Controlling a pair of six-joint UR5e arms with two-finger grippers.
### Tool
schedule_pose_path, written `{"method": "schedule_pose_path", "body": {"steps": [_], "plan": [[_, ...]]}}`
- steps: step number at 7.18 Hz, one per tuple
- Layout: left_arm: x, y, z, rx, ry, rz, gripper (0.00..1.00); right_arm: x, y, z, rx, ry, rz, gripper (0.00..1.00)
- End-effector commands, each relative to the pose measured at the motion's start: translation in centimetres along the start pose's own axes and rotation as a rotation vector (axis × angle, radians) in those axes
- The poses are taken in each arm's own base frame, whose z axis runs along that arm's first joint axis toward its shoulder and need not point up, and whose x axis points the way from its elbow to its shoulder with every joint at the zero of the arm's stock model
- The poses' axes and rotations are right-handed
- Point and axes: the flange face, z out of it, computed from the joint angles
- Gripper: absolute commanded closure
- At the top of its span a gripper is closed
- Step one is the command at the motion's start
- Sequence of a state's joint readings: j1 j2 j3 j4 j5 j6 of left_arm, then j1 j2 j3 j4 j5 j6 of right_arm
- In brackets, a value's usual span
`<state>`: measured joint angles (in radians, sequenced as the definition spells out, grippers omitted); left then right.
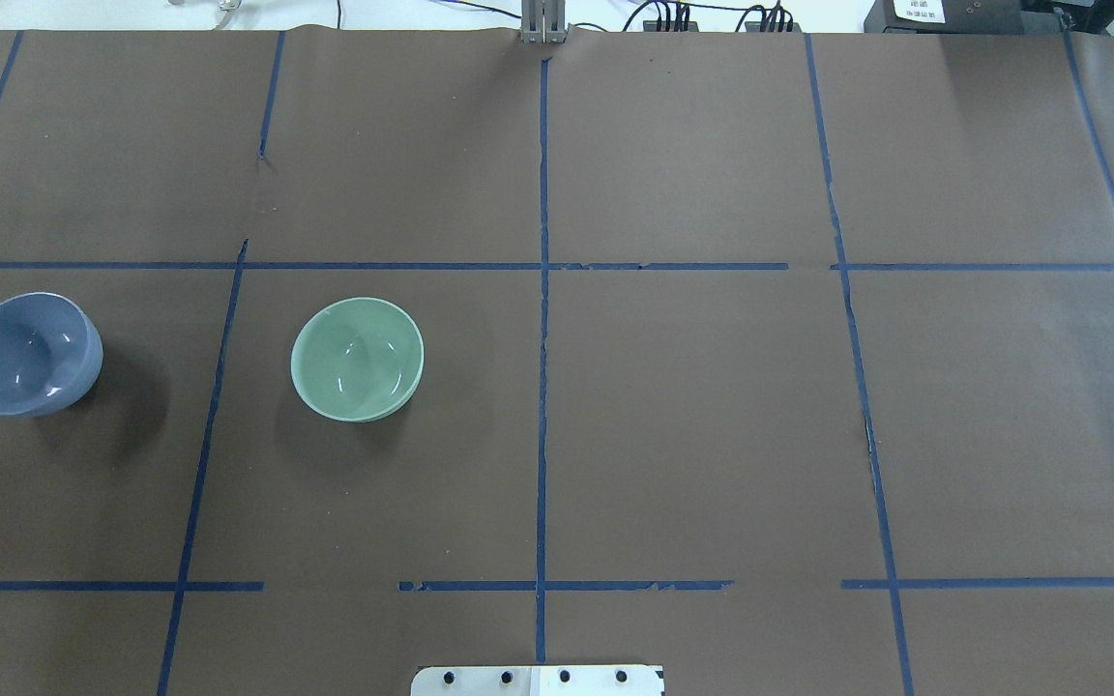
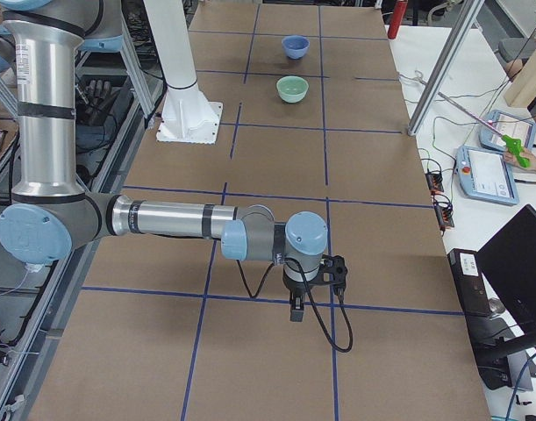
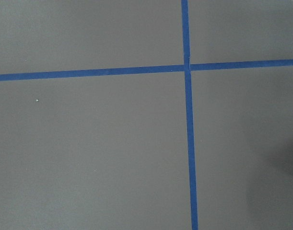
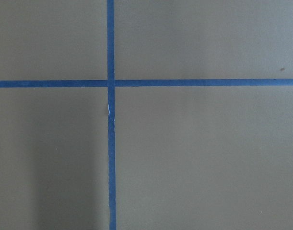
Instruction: Stack blue bowl on green bowl
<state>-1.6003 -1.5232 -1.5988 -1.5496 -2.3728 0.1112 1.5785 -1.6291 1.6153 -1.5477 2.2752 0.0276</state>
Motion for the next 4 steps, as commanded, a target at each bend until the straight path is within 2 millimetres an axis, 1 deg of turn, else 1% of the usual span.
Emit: {"method": "schedule_pose_path", "body": {"steps": [1, 2, 3, 4], "plan": [[0.1, -0.1, -0.1, 0.003, -0.003, 0.011, 0.0, 0.0, 0.0, 0.0, 0.001, 0.0, -0.001, 0.0], [0.3, -0.3, -0.3, 0.008, 0.001, 0.009, 0.0, 0.0, 0.0, 0.0, 0.001, 0.0, -0.001, 0.0], [1.1, -1.0, -1.1, 0.025, -0.001, 0.025, 0.0, 0.0, 0.0, 0.0, 0.001, 0.0, -0.001, 0.0], [2.4, -1.4, -2.3, 0.051, -0.004, 0.052, 0.0, 0.0, 0.0, 0.0, 0.001, 0.0, -0.001, 0.0]]}}
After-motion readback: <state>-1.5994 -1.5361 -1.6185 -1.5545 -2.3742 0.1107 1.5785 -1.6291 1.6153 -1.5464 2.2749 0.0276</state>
